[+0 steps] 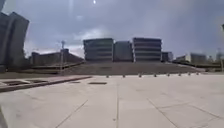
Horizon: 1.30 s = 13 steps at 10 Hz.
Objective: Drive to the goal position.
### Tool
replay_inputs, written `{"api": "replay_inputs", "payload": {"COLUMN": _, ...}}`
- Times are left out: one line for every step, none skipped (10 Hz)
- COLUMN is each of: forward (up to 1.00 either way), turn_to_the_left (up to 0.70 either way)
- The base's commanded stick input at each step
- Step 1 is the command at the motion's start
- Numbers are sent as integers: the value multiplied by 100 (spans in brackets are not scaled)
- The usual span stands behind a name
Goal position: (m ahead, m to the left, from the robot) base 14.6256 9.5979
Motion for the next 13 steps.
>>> {"api": "replay_inputs", "payload": {"forward": 100, "turn_to_the_left": 0}}
{"api": "replay_inputs", "payload": {"forward": 100, "turn_to_the_left": 0}}
{"api": "replay_inputs", "payload": {"forward": 100, "turn_to_the_left": 0}}
{"api": "replay_inputs", "payload": {"forward": 100, "turn_to_the_left": -1}}
{"api": "replay_inputs", "payload": {"forward": 100, "turn_to_the_left": -3}}
{"api": "replay_inputs", "payload": {"forward": 100, "turn_to_the_left": -5}}
{"api": "replay_inputs", "payload": {"forward": 100, "turn_to_the_left": 0}}
{"api": "replay_inputs", "payload": {"forward": 100, "turn_to_the_left": 0}}
{"api": "replay_inputs", "payload": {"forward": 100, "turn_to_the_left": 0}}
{"api": "replay_inputs", "payload": {"forward": 100, "turn_to_the_left": 0}}
{"api": "replay_inputs", "payload": {"forward": 100, "turn_to_the_left": 0}}
{"api": "replay_inputs", "payload": {"forward": 100, "turn_to_the_left": 0}}
{"api": "replay_inputs", "payload": {"forward": 100, "turn_to_the_left": 0}}
